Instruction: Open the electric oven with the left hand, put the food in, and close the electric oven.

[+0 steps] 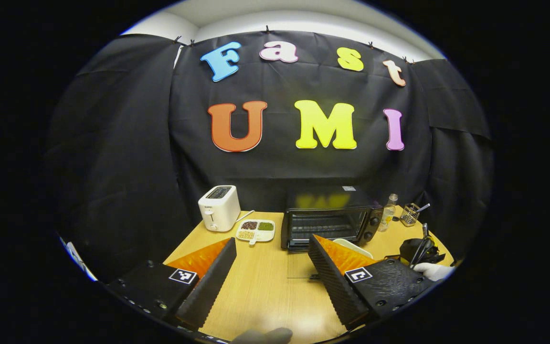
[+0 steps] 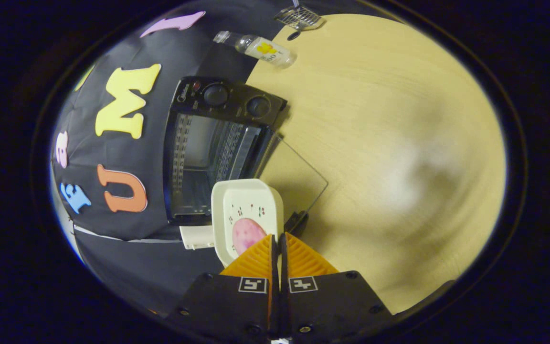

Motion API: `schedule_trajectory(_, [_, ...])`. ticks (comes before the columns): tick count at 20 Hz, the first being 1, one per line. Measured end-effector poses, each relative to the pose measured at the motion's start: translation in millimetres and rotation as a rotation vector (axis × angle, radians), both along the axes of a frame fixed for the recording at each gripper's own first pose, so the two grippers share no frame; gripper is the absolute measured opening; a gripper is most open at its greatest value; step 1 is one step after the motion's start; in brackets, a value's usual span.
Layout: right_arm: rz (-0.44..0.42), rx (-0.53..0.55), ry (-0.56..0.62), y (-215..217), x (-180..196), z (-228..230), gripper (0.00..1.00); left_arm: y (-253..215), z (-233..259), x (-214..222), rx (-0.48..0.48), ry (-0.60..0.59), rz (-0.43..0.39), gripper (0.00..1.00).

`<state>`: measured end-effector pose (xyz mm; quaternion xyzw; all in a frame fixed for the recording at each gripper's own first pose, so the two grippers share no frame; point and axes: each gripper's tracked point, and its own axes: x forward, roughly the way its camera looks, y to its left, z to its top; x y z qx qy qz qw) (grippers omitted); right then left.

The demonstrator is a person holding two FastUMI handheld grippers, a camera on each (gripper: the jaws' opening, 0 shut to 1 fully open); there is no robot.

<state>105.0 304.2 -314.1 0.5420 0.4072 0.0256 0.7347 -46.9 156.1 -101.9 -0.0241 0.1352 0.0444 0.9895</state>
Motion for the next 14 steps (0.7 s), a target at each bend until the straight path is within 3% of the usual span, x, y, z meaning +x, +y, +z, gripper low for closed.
schedule_trajectory(6, [-0.009, -0.006, -0.028, 16.4, 46.5, 1.7, 0.04, 14.2, -1.5, 2.2, -0.003, 0.001, 0.049, 0.96])
schedule_trajectory(14, [-0.054, -0.051, -0.12, 4.6, 133.3, 9.5, 0.04, 26.0, -18.3, -2.6, -0.018, 0.035, 0.122, 0.97])
